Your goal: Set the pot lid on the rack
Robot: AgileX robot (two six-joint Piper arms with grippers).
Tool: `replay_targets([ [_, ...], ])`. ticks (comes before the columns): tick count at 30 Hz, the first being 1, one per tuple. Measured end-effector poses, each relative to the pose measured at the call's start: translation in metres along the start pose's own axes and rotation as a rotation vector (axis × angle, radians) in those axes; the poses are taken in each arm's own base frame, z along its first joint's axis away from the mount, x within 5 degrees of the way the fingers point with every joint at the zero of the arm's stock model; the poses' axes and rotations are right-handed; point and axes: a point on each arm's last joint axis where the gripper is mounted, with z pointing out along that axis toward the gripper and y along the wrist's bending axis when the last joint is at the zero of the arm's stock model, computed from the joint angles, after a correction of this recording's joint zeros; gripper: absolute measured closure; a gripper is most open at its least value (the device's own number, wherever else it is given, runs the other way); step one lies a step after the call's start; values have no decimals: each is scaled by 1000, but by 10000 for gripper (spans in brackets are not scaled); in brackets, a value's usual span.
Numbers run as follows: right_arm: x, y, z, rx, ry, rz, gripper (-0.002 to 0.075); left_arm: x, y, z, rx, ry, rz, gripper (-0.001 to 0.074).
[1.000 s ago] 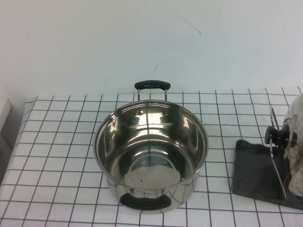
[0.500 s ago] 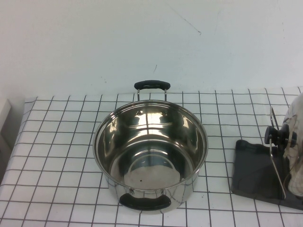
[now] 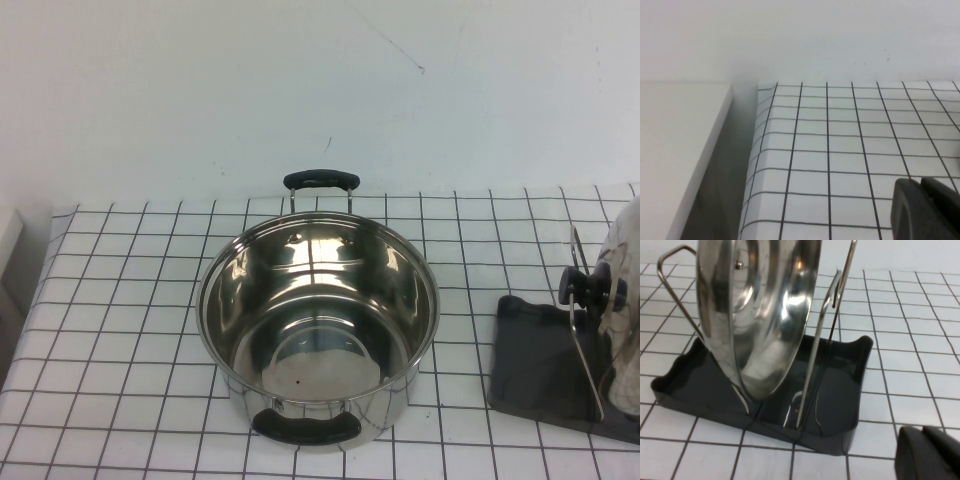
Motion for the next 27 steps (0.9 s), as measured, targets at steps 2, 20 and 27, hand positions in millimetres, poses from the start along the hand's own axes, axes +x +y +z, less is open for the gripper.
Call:
replay_targets([
  [2,0,0,0,0,0,0,729,2,0,0,7,22,-9,737],
  [20,0,0,0,0,0,0,729,9,-1,-1,9,113,-32,737],
  [27,0,0,0,0,0,0,729,9,-1,-1,9,116,-34,737],
])
